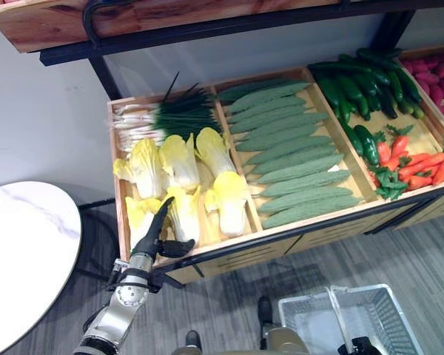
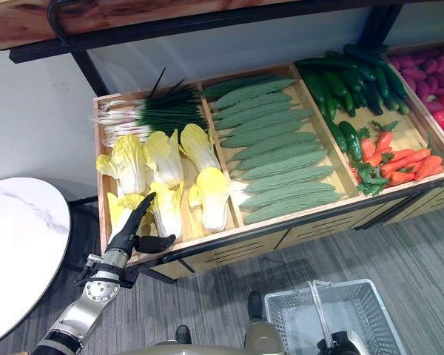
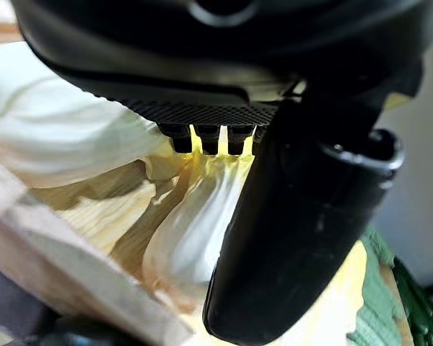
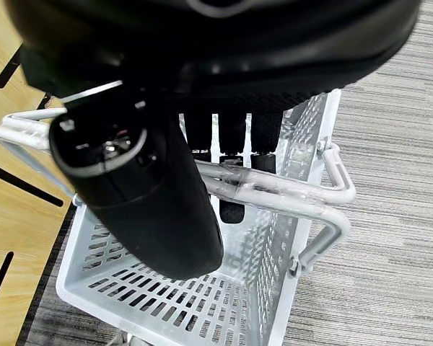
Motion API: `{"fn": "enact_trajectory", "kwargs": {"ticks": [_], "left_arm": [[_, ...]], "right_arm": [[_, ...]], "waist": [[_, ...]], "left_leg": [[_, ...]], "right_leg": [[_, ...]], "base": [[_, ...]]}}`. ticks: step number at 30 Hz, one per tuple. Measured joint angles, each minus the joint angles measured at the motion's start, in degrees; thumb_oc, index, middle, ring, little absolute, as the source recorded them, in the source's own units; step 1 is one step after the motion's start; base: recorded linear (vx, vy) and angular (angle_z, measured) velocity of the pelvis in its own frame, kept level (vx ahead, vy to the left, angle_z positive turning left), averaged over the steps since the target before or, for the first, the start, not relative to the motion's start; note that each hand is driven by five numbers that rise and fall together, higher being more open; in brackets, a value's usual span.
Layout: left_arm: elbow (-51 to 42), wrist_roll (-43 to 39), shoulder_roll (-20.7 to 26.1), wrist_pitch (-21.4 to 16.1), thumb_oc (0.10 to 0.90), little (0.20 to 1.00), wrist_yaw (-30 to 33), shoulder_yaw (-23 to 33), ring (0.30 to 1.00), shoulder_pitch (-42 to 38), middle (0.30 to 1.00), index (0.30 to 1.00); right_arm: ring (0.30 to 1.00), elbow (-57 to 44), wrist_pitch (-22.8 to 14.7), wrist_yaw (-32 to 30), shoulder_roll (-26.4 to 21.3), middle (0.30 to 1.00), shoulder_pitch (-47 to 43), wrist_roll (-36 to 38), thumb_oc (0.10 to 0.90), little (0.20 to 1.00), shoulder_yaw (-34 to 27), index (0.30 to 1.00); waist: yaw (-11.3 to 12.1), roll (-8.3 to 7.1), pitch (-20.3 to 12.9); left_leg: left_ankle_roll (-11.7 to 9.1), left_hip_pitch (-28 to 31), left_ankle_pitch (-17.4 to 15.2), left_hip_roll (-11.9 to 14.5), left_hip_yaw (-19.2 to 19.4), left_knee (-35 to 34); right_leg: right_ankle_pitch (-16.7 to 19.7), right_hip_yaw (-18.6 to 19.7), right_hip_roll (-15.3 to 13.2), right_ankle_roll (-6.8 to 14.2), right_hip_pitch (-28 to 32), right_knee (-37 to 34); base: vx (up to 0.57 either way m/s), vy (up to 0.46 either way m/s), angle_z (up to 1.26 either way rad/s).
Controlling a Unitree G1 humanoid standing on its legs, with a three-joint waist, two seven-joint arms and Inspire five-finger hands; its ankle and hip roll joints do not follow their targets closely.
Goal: Get the vegetables into the basket
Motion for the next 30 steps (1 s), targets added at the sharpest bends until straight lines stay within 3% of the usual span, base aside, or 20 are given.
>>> {"fn": "enact_trajectory", "kwargs": {"ticks": [6,8,9,13,15,16,17,18,19,20,21,22,23,25,26,30], "left_arm": [[11.57,4.25,-3.36,-2.08,0.900,1.000,1.95,-1.11,1.000,-3.22,1.000,1.000],[16.63,5.52,-4.62,-2.79,0.543,0.500,3.28,-2.27,0.500,-5.57,0.500,0.500],[22.52,6.14,-6.22,-5.24,0.400,0.300,4.96,-1.72,0.300,-7.80,0.300,0.300],[36.42,8.01,-10.41,-8.39,0.400,0.300,7.81,-2.47,0.300,-15.19,0.300,0.300],[40.17,8.20,-11.48,-8.37,0.400,0.300,9.91,-2.26,0.300,-17.88,0.300,0.300],[41.25,8.20,-11.83,-8.38,0.400,0.300,11.14,-1.76,0.300,-18.50,0.300,0.300],[42.42,8.18,-11.78,-8.37,0.400,0.300,12.06,-1.19,0.300,-19.20,0.300,0.300],[44.19,8.16,-11.08,-8.34,0.400,0.300,12.30,-1.13,0.300,-20.18,0.300,0.300],[46.38,8.04,-11.17,-8.34,0.400,0.300,12.34,-0.38,0.300,-20.93,0.300,0.300],[49.35,7.67,-11.23,-7.55,0.400,0.300,12.58,1.61,0.300,-22.04,0.300,0.300],[50.75,7.14,-11.28,-7.54,0.400,0.300,12.81,3.30,0.300,-22.43,0.300,0.300],[51.06,6.55,-11.56,-7.54,0.400,0.300,13.13,4.13,0.300,-22.69,0.300,0.300],[51.08,5.67,-11.16,-7.35,0.400,0.300,13.43,4.49,0.300,-22.74,0.300,0.300],[51.41,4.02,-9.98,-6.78,0.400,0.300,13.29,5.37,0.300,-22.82,0.300,0.300],[52.56,1.22,-10.27,-6.74,0.400,0.300,13.36,7.98,0.300,-22.80,0.300,0.300],[52.62,-2.34,-10.92,-6.26,0.400,0.300,14.46,8.43,0.300,-22.79,0.300,0.300]], "right_arm": [[0.300,0.25,0.52,0.04,0.12,0.300,-0.04,0.00,0.400,0.300,0.08,0.300],[0.300,0.78,0.79,0.01,0.15,0.300,-0.16,0.01,0.400,0.300,0.15,0.300],[0.300,0.79,0.78,-0.08,0.15,0.300,-0.28,-0.01,0.400,0.300,0.45,0.300],[0.300,3.43,1.14,-0.20,0.19,0.300,-1.60,-0.06,0.400,0.300,3.79,0.300],[0.300,3.90,1.07,-0.49,0.21,0.300,-3.20,-0.12,0.400,0.300,5.17,0.300],[0.300,3.90,0.89,-0.58,0.43,0.300,-4.40,-0.14,0.400,0.300,5.17,0.300],[0.300,4.02,0.95,-0.47,1.09,0.300,-4.98,-0.14,0.400,0.300,5.02,0.300],[0.300,3.97,0.82,-0.28,2.15,0.300,-4.13,-0.18,0.400,0.300,5.06,0.300],[0.300,4.03,0.78,-0.18,2.44,0.300,-3.54,-0.19,0.400,0.300,5.05,0.300],[0.300,3.74,0.22,-0.32,2.03,0.300,-3.93,-0.28,0.400,0.300,5.69,0.300],[0.300,3.66,-0.03,-0.32,1.57,0.300,-4.68,-0.33,0.400,0.300,6.79,0.300],[0.300,3.66,0.04,-0.41,1.33,0.300,-5.41,-0.39,0.400,0.300,6.75,0.300],[0.300,3.61,0.24,-0.66,1.40,0.300,-5.57,-0.39,0.400,0.300,6.60,0.300],[0.300,3.54,0.22,-0.13,1.69,0.300,-3.72,-0.52,0.400,0.300,6.61,0.300],[0.300,3.90,0.30,-0.07,1.60,0.300,-3.24,-0.61,0.400,0.300,6.70,0.300],[0.300,3.23,0.78,-0.22,0.24,0.300,-2.11,-0.59,0.400,0.300,6.61,0.300]], "waist": [[-0.08,-0.30,-1.67],[0.05,-0.05,-2.89],[0.31,-0.04,-2.96],[1.42,-0.16,-4.11],[1.52,0.10,-4.42],[1.72,0.92,-5.17],[1.94,0.80,-5.76],[0.84,-1.75,-6.75],[0.54,-2.36,-7.13],[-0.11,-2.54,-7.22],[-0.33,-1.80,-7.12],[0.52,0.43,-6.74],[0.80,0.59,-6.81],[-0.48,-2.11,-7.92],[-1.03,-1.73,-7.49],[-1.66,1.06,-6.01]], "left_leg": [[0.05,-0.25,-0.04,-0.02,0.17,-0.01],[0.04,-0.23,-0.22,-0.10,0.39,-0.28],[0.04,-0.12,-0.14,-0.19,0.51,-0.27],[-0.45,0.07,-0.41,-0.84,0.94,-0.29],[0.03,-1.48,-0.71,-0.63,1.38,-0.31],[0.35,-3.35,-0.50,0.80,1.91,-0.29],[0.19,-4.34,-0.48,1.50,2.03,-0.33],[-0.63,-4.63,-1.18,0.44,1.31,-0.27],[-1.04,-4.32,-1.42,0.15,1.13,-0.29],[-0.59,-3.52,-1.95,-0.11,1.34,-0.17],[0.42,-3.48,-3.21,0.23,1.29,-0.28],[1.16,-4.66,-2.72,2.17,1.75,0.15],[1.24,-5.34,-2.58,2.85,2.04,0.65],[-0.36,-5.55,-3.19,1.55,1.41,0.29],[-0.67,-4.88,-3.04,1.60,1.29,0.03],[-0.49,-4.08,-2.41,3.02,0.99,0.44]], "right_leg": [[0.01,0.16,0.03,-0.01,-0.26,0.00],[-0.11,0.49,-0.02,-0.17,-0.30,-0.01],[-0.22,0.87,-0.05,-0.31,-0.26,-0.01],[-0.76,1.99,-0.45,0.40,-0.63,-0.02],[-2.88,2.21,-0.29,3.34,-2.43,0.02],[-2.82,1.80,0.89,2.55,-4.77,3.31],[-4.89,1.92,1.74,0.82,-8.45,12.00],[-9.78,2.96,0.65,1.52,-8.19,13.97],[-8.52,2.94,0.79,-0.51,-7.36,12.35],[-8.59,3.15,1.23,-0.26,-5.59,8.53],[-8.73,3.19,2.02,0.99,-5.07,6.34],[-7.78,2.81,3.63,0.20,-5.72,7.61],[-8.25,2.72,4.11,-1.14,-7.60,13.43],[-11.56,2.73,1.83,-0.87,-6.07,14.66],[-11.66,2.48,2.13,-0.55,-4.63,11.46],[-8.22,1.61,3.75,-0.80,-0.88,4.50]], "base": [[0.00,0.000,0.00],[0.00,0.004,-0.05],[0.00,0.014,-0.06],[0.01,0.018,-0.06],[0.00,0.012,-0.21],[0.01,0.014,-0.23],[0.01,0.014,0.07],[0.02,0.015,0.21],[0.03,0.018,0.06],[0.04,0.025,-0.32],[0.03,0.016,-0.70],[0.03,0.018,-0.65],[0.03,0.015,-0.38],[0.03,0.013,0.11],[0.02,0.009,-0.08],[0.01,0.008,-0.17]]}}
